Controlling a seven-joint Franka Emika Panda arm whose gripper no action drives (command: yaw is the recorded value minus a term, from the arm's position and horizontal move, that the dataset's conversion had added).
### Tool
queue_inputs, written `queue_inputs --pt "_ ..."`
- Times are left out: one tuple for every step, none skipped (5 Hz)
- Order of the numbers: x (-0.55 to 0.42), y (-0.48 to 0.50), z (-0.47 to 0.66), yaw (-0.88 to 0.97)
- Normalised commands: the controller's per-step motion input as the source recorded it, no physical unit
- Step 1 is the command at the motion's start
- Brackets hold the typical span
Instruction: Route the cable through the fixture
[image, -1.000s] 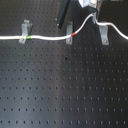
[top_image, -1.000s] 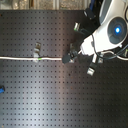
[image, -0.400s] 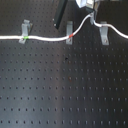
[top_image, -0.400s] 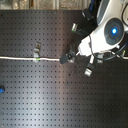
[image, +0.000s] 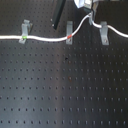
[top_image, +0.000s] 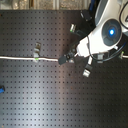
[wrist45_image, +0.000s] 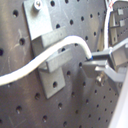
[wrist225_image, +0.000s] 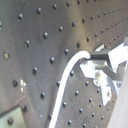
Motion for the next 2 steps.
queue_inputs --pt "0.357 0.16 0.7 0.12" --pt "0.422 0.106 0.7 0.22"
